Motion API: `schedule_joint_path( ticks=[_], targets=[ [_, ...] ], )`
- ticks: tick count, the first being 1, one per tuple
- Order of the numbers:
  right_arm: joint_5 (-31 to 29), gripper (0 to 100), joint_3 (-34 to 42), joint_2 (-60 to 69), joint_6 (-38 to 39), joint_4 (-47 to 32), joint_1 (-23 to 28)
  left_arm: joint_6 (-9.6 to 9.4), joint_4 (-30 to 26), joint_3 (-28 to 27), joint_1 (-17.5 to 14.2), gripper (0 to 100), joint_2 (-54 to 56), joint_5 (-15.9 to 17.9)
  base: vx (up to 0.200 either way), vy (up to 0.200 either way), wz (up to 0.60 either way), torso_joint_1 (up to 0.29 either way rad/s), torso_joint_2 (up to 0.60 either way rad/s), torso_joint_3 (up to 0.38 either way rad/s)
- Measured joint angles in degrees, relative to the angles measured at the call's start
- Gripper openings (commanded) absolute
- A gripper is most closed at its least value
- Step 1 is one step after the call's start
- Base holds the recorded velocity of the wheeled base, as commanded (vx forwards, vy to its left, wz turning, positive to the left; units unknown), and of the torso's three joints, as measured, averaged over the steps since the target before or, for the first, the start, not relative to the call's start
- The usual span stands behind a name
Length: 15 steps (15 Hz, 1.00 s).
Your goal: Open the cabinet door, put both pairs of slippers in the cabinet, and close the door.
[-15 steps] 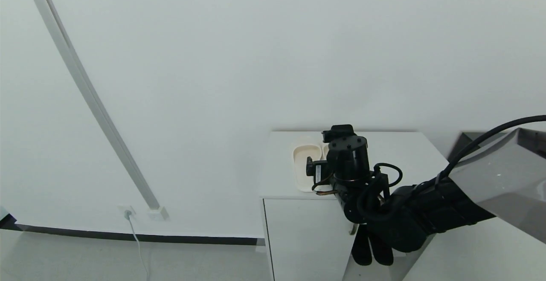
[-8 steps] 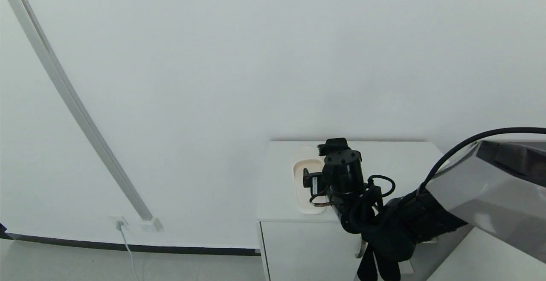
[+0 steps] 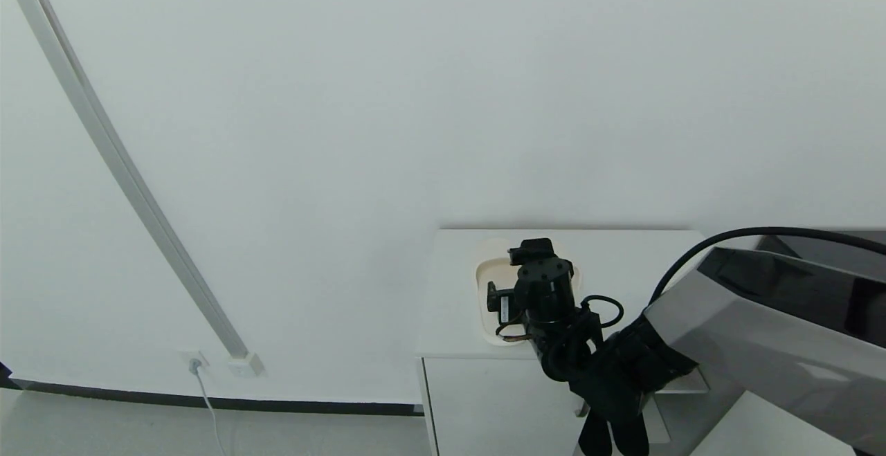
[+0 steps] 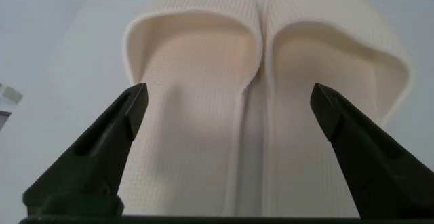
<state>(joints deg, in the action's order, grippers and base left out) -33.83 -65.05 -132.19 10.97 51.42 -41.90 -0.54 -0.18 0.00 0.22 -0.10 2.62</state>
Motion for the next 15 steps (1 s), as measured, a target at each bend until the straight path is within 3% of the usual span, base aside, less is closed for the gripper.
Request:
schedule_joint_path(
  ticks=[13,14,15],
  targets=[
    [2.13,100,-7.17,-5.90,-0.52,-0.05,3.38,0.18,0.00,0.00,-0.04,0,0.00,-0.06,0.000,0.000,0.00,0.000,0.00,0.000],
    [2.17,0,-7.36,-6.08,-0.52,-0.07,3.54,0.21,0.00,0.00,-0.04,0,0.00,-0.06,0.000,0.000,0.00,0.000,0.00,0.000],
    [2.16,0,-7.52,-6.18,-0.61,-0.18,3.64,0.18,0.00,0.00,-0.04,0,0.00,-0.06,0.000,0.000,0.00,0.000,0.00,0.000]
  ],
)
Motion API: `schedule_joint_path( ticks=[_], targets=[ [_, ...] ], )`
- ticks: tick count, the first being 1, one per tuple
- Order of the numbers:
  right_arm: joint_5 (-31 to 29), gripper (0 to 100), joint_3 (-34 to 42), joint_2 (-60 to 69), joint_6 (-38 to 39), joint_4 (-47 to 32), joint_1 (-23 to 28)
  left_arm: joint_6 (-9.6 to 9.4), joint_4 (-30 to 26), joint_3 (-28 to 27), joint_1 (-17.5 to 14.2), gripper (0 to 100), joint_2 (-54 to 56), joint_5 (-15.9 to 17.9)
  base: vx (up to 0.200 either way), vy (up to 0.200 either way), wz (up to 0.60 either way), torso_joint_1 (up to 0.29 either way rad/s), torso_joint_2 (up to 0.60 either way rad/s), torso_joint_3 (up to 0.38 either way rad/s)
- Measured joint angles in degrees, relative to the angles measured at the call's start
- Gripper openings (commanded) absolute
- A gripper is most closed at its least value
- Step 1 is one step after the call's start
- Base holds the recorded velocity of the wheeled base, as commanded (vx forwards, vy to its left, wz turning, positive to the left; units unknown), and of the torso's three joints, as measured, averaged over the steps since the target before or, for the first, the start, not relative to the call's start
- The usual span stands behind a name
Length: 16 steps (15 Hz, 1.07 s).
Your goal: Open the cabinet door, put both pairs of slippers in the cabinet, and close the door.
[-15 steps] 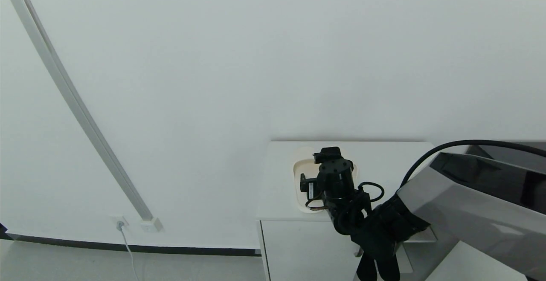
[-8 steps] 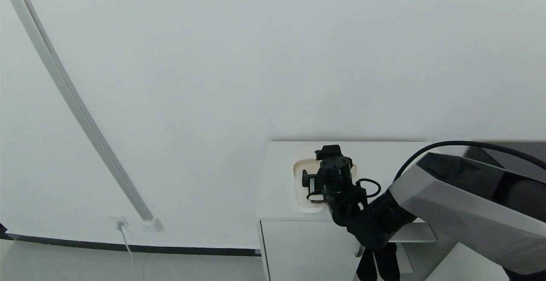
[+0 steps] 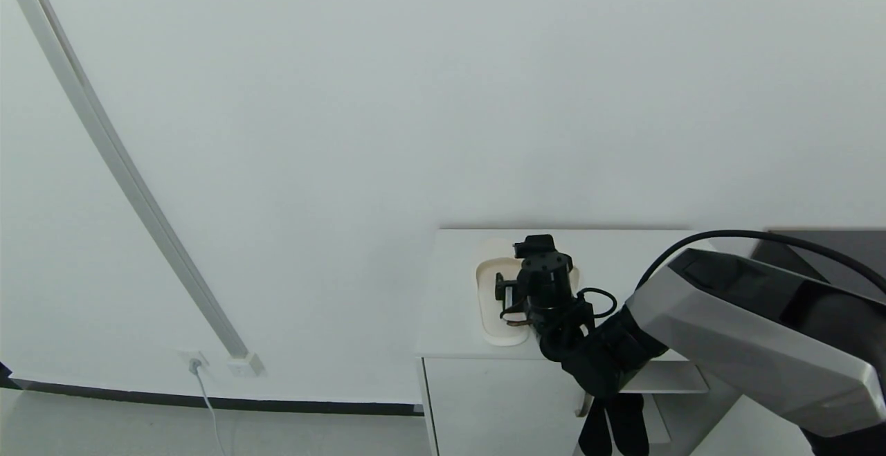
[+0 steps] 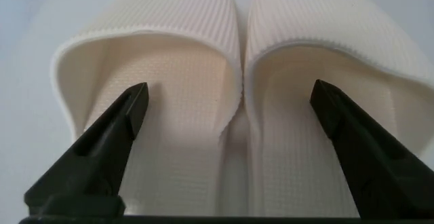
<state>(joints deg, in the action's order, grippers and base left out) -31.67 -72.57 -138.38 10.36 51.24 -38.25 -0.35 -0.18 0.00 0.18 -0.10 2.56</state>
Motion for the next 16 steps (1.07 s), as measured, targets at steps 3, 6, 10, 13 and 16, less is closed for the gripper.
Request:
schedule_joint_path(
  ticks=[3,6,10,13,16],
  targets=[
    [0.01,0,-0.15,-0.13,-0.46,0.09,0.05,0.00,0.00,0.00,-0.02,0,0.00,-0.10,0.000,0.000,0.00,0.000,0.00,0.000],
    [-0.02,0,0.05,0.01,-0.62,0.16,0.05,0.00,0.00,0.00,0.00,0,0.00,-0.18,0.000,0.000,0.00,0.000,0.00,0.000],
    [0.04,0,1.96,2.16,-0.65,0.24,-0.11,0.02,0.00,0.00,0.00,0,0.00,-0.18,0.000,0.000,0.00,0.000,0.00,0.000],
    [3.24,0,6.64,5.94,-1.48,1.58,-0.35,0.02,0.00,0.00,0.00,0,0.00,-0.18,0.000,0.000,0.00,0.000,0.00,0.000],
    [8.68,0,16.96,11.34,-5.01,9.14,-0.68,0.09,0.00,0.00,0.00,0,0.00,-0.18,0.000,0.000,0.00,0.000,0.00,0.000]
  ],
)
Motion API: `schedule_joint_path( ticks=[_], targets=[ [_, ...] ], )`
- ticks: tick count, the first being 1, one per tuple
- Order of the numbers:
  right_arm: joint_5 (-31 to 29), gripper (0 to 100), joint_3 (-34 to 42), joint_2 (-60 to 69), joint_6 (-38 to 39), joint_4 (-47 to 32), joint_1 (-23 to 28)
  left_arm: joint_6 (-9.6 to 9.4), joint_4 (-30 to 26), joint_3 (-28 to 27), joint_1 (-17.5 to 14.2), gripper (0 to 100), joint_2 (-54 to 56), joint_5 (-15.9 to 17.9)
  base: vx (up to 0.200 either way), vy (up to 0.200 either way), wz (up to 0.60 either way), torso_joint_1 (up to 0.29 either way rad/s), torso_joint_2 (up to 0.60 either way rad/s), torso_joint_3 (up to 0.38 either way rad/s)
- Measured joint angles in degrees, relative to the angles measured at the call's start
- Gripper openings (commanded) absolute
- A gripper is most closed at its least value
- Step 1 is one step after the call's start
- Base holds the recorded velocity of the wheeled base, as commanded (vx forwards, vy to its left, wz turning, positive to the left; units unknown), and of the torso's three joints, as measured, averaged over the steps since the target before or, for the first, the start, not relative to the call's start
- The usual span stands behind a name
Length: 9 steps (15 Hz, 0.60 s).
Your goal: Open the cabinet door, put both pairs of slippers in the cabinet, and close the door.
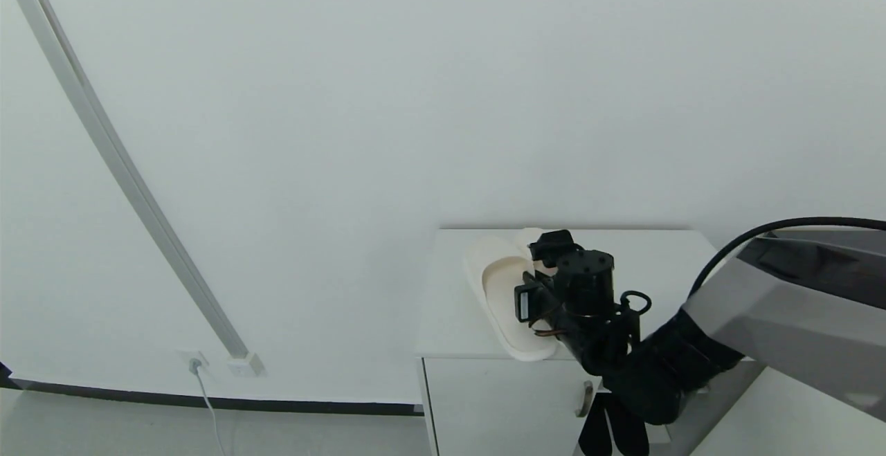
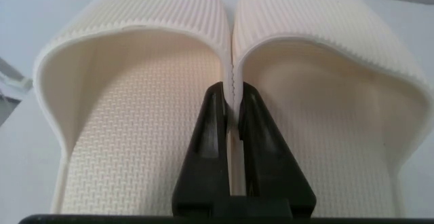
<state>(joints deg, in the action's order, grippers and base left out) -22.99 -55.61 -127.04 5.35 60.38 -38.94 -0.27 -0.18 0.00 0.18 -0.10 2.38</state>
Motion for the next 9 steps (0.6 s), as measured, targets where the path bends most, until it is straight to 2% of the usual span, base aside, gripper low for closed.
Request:
schedule_joint_path(
  ticks=[6,9],
  targets=[
    [6.72,0,19.31,14.34,-0.93,2.30,-3.89,0.06,0.00,0.00,0.00,0,0.00,0.18,0.000,0.000,0.00,0.000,0.00,0.000],
    [6.96,0,21.85,17.37,-0.71,2.33,-4.44,0.27,0.02,0.00,-0.02,0,0.00,0.18,0.000,0.000,0.00,0.000,0.00,0.000]
  ],
)
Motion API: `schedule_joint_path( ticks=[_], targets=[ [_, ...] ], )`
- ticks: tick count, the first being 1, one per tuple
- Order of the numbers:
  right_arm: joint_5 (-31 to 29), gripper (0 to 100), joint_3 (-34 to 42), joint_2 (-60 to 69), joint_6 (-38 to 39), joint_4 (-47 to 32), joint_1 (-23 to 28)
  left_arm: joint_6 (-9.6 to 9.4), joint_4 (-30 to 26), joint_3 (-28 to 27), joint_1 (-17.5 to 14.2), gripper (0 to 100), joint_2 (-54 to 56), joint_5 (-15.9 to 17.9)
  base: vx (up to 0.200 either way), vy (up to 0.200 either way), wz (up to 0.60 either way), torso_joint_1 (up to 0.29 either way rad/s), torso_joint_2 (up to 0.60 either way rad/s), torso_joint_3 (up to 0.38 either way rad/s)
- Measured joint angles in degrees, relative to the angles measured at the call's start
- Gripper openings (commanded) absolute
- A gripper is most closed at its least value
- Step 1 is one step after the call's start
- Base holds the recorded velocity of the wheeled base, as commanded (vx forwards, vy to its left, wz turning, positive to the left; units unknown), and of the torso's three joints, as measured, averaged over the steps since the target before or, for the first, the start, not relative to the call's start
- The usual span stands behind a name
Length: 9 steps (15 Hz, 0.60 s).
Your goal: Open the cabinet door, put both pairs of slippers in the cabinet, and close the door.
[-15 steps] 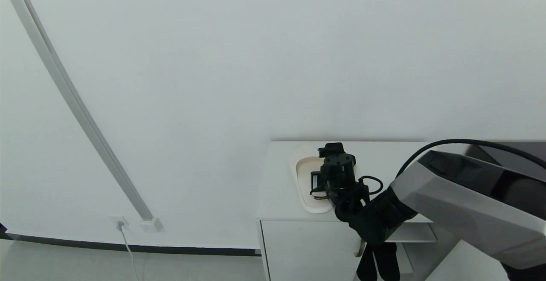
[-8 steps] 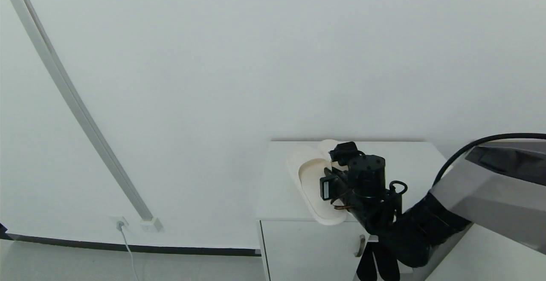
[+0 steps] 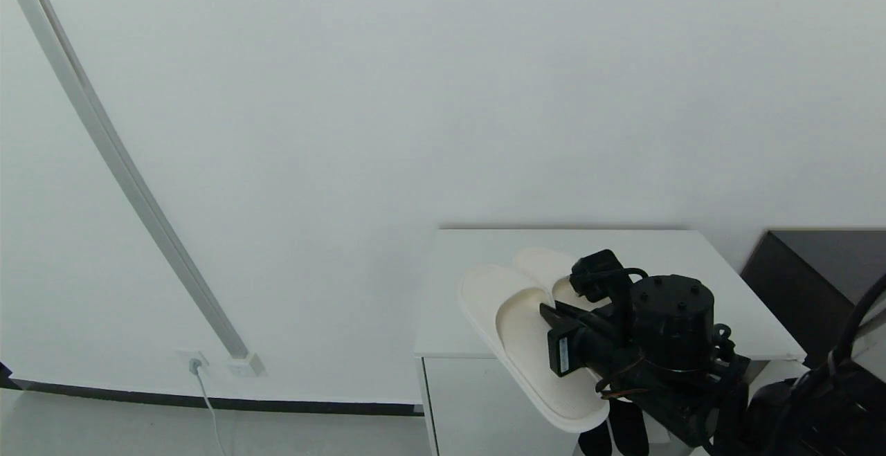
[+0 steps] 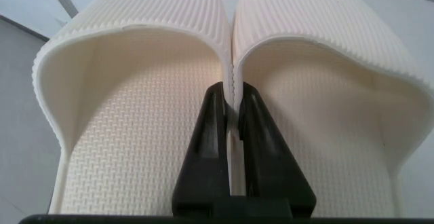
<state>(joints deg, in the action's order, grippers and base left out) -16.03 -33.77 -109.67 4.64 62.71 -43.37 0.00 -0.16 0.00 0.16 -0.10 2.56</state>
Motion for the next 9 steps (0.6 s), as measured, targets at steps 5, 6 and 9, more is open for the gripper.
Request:
schedule_joint_path(
  ticks=[5,6,9],
  targets=[
    [-0.13,0,0.41,1.01,0.11,0.05,0.11,0.11,0.00,0.00,0.02,0,0.00,0.06,-0.080,0.000,0.00,0.002,0.00,0.001],
    [-0.15,0,0.41,1.06,0.11,0.11,0.16,0.21,-0.05,0.00,0.02,0,0.00,0.06,-0.200,0.000,0.00,0.022,0.01,0.007],
    [-0.13,0,0.48,1.12,0.11,0.29,0.11,0.32,0.00,0.00,0.06,0,0.00,0.06,-0.200,0.000,0.00,-0.006,0.00,0.001]
  ],
)
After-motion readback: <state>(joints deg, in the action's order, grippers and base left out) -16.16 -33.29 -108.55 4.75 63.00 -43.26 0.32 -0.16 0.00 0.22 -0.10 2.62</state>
